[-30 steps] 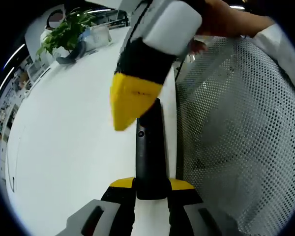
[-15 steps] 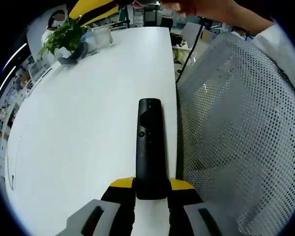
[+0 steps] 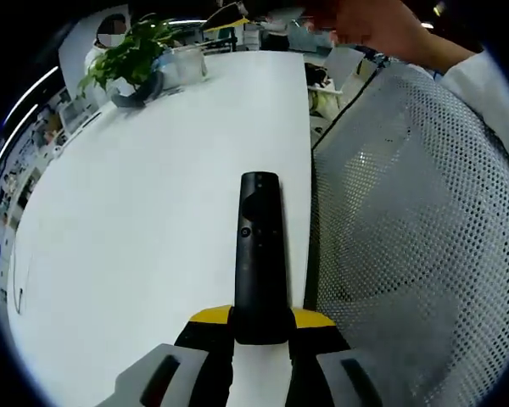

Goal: Press the specified remote control buttons in sequence, fully releasing each button before pressing the next.

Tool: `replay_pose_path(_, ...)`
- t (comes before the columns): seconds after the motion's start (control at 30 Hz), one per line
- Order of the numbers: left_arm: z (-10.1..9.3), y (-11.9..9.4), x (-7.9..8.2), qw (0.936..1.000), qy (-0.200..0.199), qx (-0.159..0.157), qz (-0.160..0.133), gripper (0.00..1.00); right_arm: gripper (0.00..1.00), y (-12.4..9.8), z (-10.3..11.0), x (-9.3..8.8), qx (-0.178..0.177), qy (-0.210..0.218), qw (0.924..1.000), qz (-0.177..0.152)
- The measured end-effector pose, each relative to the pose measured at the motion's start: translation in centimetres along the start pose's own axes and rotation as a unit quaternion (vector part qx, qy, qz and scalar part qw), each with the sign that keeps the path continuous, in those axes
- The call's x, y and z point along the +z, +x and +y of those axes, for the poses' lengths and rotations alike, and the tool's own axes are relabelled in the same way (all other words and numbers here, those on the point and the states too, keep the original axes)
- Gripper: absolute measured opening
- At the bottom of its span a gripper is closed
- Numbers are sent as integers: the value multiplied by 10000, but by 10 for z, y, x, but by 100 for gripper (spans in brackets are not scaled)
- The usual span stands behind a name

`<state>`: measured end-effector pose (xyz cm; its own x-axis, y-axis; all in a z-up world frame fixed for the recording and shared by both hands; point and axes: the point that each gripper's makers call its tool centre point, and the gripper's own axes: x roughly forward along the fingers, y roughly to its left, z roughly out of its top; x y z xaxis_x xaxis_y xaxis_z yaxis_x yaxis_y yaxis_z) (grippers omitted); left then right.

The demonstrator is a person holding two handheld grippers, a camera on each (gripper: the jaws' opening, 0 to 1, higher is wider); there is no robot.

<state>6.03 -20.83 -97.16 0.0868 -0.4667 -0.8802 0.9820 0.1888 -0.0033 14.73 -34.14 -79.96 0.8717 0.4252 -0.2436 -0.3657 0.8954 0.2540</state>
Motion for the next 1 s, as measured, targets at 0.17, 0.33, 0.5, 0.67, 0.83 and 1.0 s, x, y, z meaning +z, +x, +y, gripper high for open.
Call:
replay_pose_path(0.17, 1, -1, -1, 10000, -69, 2, -44, 23, 98, 2, -12, -6, -184, 283, 9994, 44)
replay_pose_path(0.33, 0, 0, 0, 10000, -4, 23, -36, 22, 99, 5, -15, -14, -328, 215, 9991, 128)
replay_pose_path(0.5, 3, -2, -2, 9998, 139, 68, 79, 22, 99, 9, -13, -22, -331, -195, 9987, 342)
replay_pose_path(0.67, 11, -6, -6, 9999, 85, 15, 149, 22, 99, 10, -13, -26, -307, -280, 9981, 455)
replay_pose_path(0.83, 22, -9, -5, 9998, -82, -37, 152, 22, 99, 9, -10, -22, -182, -126, 9991, 352)
replay_pose_path(1.0, 43, -13, -6, 9996, 39, 89, 262, 22, 99, 10, -10, -25, -200, -169, 9988, 420)
